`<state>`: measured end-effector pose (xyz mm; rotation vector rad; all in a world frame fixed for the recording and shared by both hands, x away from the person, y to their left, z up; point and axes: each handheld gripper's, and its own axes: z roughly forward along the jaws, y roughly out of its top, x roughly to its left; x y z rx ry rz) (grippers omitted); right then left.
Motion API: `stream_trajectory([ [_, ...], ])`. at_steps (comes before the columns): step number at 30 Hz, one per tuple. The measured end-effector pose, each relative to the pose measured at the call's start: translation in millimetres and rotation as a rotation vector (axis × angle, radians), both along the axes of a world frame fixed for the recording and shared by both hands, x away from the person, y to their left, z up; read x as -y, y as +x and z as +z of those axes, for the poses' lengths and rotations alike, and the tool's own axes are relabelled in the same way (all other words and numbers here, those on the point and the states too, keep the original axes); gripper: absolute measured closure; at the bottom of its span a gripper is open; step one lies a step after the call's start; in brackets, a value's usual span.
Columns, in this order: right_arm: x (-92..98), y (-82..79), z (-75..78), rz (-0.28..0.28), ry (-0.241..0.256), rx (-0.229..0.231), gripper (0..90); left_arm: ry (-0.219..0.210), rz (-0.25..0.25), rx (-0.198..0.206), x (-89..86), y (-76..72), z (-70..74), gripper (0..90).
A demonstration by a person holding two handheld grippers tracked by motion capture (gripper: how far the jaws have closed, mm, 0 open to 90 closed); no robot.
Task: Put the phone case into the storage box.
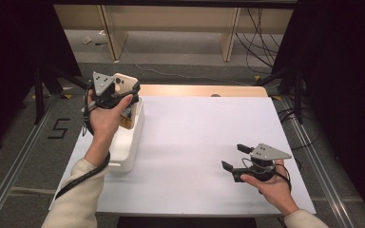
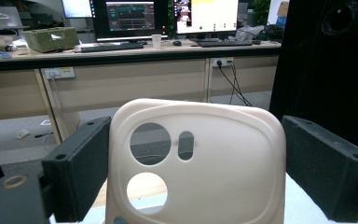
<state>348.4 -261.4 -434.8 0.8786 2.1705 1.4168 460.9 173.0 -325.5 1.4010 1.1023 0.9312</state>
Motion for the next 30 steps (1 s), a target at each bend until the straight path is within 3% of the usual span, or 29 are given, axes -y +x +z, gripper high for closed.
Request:
stream_trajectory([
  [30,-0.3,0.0,-0.1,0.003,0.0,-0.001,15.2,-0.005,0.028,-0.018,-3.1,5.7,-10.2,11.2],
])
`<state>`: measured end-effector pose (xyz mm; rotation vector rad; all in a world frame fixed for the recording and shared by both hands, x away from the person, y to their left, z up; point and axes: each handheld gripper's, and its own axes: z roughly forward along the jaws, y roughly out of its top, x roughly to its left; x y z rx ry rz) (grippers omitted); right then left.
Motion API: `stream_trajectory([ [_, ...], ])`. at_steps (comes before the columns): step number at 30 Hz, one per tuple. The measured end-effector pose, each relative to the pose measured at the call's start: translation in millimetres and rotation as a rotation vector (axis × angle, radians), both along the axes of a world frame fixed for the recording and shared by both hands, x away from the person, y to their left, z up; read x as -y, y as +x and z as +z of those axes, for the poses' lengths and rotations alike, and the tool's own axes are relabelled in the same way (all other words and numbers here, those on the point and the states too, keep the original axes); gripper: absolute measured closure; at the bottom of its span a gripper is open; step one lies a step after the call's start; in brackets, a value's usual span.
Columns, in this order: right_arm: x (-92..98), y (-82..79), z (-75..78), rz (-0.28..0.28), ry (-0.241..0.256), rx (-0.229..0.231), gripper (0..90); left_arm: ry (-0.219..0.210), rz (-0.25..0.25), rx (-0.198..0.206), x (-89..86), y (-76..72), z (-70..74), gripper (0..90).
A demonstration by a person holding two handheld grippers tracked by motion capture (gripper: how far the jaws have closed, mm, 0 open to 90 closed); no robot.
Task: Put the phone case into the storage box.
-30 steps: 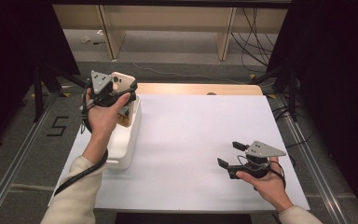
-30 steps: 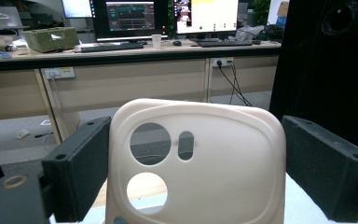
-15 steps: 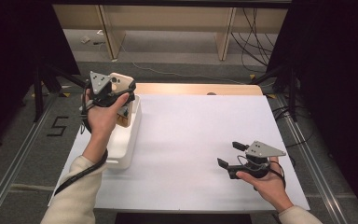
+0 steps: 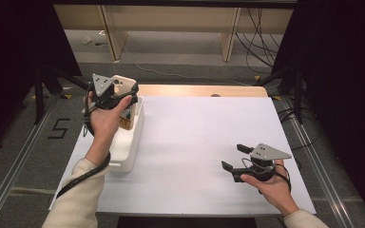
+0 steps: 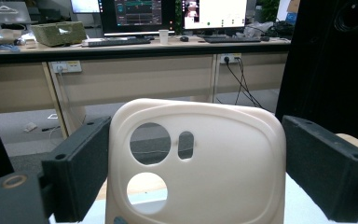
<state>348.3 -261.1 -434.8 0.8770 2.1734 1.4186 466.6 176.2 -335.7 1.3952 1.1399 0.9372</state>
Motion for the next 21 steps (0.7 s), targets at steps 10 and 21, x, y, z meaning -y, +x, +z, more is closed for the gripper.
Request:
stream_trajectory([
  [10,-0.1,-0.1,0.0,-0.001,0.002,-0.001,15.2,0.0,0.005,-0.01,-1.0,2.1,-3.6,11.2],
  [21,-0.3,-0.1,0.2,0.002,0.0,0.001,15.2,-0.006,0.015,-0.018,-3.5,4.6,-7.7,11.2],
])
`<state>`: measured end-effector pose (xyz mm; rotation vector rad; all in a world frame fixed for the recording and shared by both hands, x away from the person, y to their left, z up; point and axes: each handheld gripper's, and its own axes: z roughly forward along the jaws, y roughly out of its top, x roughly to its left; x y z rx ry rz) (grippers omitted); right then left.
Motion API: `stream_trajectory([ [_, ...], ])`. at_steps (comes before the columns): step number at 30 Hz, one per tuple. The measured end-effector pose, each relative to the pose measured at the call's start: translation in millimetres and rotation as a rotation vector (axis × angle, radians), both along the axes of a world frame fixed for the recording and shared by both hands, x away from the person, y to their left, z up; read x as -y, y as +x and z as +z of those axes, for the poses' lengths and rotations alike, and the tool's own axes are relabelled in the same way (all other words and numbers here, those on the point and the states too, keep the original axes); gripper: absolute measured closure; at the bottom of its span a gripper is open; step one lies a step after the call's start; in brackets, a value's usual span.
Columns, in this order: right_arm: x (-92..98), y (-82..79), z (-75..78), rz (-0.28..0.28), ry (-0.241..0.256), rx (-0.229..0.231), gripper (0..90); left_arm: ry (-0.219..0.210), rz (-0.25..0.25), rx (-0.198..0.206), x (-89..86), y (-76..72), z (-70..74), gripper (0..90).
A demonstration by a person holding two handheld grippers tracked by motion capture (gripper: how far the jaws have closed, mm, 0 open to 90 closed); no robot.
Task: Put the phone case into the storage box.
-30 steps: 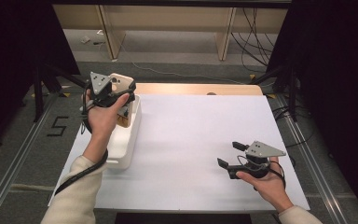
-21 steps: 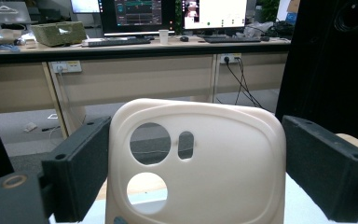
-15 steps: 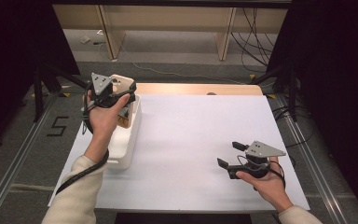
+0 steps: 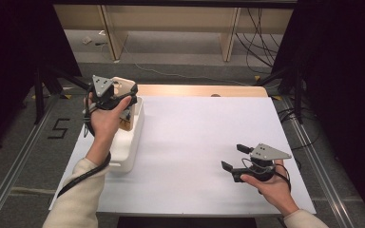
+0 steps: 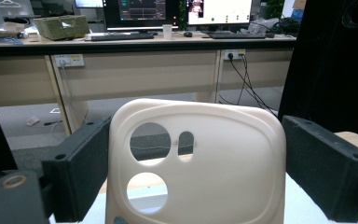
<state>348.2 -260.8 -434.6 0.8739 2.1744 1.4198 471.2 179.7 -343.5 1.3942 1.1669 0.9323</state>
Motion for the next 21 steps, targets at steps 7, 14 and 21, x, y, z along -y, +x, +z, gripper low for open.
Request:
stream_trajectory([
  [7,0.2,-0.1,0.0,0.0,-0.001,0.0,15.2,0.003,-0.003,-0.005,1.2,1.4,-2.8,11.2],
  [14,0.0,-0.2,0.0,0.0,-0.001,0.0,15.2,-0.003,-0.002,-0.01,-0.4,2.5,-4.8,11.2],
  [21,-0.1,-0.2,0.0,0.0,-0.001,0.0,15.2,-0.001,-0.007,-0.012,0.2,3.3,-6.0,11.2],
])
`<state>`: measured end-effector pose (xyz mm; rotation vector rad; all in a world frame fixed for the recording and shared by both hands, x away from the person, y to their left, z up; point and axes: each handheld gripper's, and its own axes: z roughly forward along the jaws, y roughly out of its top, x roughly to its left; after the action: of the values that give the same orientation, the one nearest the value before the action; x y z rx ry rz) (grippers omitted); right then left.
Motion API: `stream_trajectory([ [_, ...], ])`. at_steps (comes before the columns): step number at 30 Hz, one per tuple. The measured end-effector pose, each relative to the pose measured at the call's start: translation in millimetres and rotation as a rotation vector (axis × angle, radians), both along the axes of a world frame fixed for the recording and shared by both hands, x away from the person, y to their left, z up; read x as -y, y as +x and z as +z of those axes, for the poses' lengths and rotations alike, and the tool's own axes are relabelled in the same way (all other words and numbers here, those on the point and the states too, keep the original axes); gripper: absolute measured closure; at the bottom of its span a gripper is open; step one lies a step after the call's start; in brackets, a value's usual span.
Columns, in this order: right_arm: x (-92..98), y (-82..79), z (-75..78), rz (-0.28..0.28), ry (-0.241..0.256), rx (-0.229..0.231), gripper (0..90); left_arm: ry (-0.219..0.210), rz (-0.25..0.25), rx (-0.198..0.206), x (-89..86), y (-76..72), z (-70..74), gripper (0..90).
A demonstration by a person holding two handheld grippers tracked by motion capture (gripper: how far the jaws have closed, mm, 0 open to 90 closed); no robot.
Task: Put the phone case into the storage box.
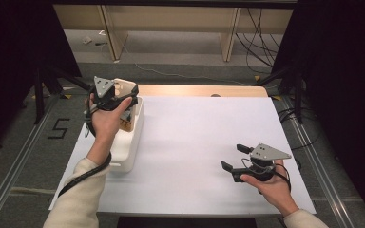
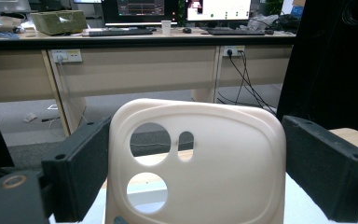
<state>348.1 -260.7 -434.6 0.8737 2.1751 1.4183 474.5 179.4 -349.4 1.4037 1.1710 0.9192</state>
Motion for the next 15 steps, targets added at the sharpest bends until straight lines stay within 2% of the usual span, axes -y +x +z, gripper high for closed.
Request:
stream_trajectory([
  [15,0.0,-0.2,0.1,0.001,0.0,-0.001,15.2,-0.008,0.005,-0.002,-3.2,1.6,-2.3,11.2],
])
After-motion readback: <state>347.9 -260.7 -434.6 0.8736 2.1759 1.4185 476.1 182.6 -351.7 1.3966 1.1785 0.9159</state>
